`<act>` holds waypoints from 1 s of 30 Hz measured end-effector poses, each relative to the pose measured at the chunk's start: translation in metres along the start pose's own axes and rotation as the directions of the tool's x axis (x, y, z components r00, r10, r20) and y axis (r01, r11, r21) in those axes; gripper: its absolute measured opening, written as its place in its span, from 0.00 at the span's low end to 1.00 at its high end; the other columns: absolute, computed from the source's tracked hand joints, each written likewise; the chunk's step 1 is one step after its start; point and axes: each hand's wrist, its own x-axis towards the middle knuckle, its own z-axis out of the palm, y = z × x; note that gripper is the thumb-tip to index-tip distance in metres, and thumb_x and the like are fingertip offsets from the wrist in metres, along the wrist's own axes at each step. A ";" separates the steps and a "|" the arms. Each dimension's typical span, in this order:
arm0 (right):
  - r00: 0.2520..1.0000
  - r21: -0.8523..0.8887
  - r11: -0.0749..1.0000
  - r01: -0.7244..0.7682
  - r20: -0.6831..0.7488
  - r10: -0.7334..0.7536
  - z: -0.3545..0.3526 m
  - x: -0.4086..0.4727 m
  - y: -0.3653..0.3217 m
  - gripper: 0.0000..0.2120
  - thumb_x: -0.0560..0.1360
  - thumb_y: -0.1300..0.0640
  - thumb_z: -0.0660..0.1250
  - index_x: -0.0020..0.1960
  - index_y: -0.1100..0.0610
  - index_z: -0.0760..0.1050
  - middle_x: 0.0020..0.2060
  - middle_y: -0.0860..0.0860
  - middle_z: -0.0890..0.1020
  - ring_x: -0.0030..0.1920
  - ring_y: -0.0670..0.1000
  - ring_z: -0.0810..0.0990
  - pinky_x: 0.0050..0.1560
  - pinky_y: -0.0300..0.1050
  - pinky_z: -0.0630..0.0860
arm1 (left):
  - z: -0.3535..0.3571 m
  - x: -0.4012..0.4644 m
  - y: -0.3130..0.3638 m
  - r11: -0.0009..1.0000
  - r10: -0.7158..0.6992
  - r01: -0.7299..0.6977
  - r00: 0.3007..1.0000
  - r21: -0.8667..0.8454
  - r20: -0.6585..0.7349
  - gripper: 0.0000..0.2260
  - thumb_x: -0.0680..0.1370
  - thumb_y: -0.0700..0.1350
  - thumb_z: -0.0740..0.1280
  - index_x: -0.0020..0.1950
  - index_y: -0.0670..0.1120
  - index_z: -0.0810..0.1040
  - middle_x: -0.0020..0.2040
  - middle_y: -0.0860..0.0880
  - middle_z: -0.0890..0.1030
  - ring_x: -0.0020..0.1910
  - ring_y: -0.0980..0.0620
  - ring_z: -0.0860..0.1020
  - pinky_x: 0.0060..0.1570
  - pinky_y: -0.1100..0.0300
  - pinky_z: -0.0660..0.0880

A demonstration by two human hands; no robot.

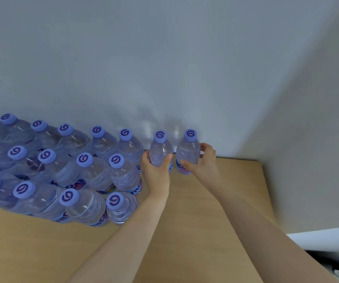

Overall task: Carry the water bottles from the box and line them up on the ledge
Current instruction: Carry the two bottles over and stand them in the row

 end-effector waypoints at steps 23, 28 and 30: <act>0.989 0.067 0.996 -0.062 0.141 0.052 -0.012 0.008 0.003 0.32 0.66 0.56 0.79 0.62 0.46 0.64 0.53 0.37 0.74 0.51 0.35 0.76 0.42 0.32 0.74 | -0.005 0.004 0.007 0.980 -0.197 0.196 0.957 0.025 0.211 0.40 0.71 0.50 0.75 0.76 0.49 0.56 0.73 0.51 0.65 0.71 0.51 0.66 0.71 0.50 0.65; 0.995 0.040 0.999 -0.027 0.101 0.022 -0.009 0.004 0.007 0.31 0.67 0.55 0.78 0.62 0.44 0.64 0.52 0.32 0.74 0.50 0.28 0.74 0.40 0.28 0.73 | -0.001 0.008 0.009 0.998 -0.060 0.058 0.996 0.030 0.069 0.25 0.70 0.46 0.76 0.62 0.49 0.69 0.62 0.48 0.74 0.62 0.49 0.73 0.65 0.49 0.70; 0.997 0.025 1.000 -0.017 0.082 0.015 -0.008 0.001 0.007 0.30 0.67 0.54 0.78 0.62 0.43 0.64 0.51 0.30 0.73 0.48 0.24 0.73 0.38 0.25 0.72 | -0.004 0.007 0.006 0.999 -0.025 0.022 0.996 0.032 0.088 0.23 0.72 0.45 0.74 0.64 0.48 0.71 0.62 0.49 0.75 0.63 0.50 0.73 0.66 0.49 0.70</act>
